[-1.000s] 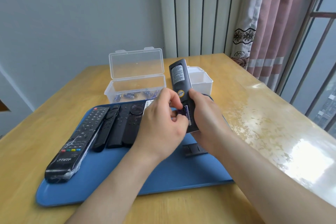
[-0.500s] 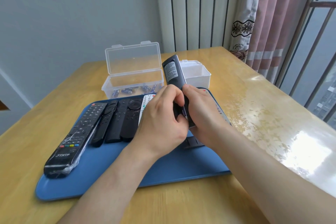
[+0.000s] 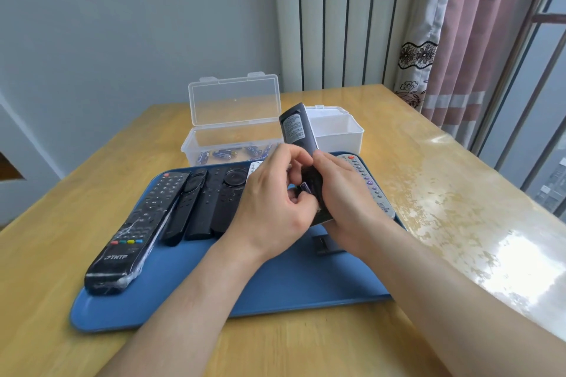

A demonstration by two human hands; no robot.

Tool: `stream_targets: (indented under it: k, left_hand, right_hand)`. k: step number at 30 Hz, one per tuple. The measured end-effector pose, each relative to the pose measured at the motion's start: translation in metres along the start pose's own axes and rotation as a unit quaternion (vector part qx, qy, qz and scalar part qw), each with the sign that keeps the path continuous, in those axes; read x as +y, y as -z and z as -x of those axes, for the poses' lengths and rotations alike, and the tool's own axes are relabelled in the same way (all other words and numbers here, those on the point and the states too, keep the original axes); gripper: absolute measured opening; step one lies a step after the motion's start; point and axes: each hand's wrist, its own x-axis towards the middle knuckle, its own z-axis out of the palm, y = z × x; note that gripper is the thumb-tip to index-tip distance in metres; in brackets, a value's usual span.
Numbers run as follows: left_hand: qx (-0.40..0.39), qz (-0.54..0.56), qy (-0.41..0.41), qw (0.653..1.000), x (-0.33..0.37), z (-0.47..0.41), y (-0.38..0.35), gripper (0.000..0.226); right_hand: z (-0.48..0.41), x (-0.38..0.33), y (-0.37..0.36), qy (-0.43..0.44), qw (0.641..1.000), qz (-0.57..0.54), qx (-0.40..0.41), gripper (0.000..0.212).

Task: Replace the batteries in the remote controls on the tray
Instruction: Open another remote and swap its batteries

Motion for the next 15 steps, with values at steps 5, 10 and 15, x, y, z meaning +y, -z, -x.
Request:
stream_targets:
  k: [5, 10, 15]
  left_hand:
    - [0.046, -0.053, -0.054, 0.996, -0.008, 0.000, -0.003, 0.022]
    - [0.052, -0.001, -0.008, 0.999, -0.003, 0.004, -0.001, 0.011]
    - [0.038, 0.116, 0.092, 0.988, -0.002, -0.006, 0.000, 0.018]
  right_hand:
    - [-0.004, -0.007, 0.006, -0.020, 0.996, -0.071, 0.046, 0.026]
    - [-0.001, -0.007, 0.003, -0.037, 0.993, -0.085, 0.067, 0.027]
    - [-0.004, -0.013, 0.006, -0.016, 0.992, -0.103, 0.075, 0.028]
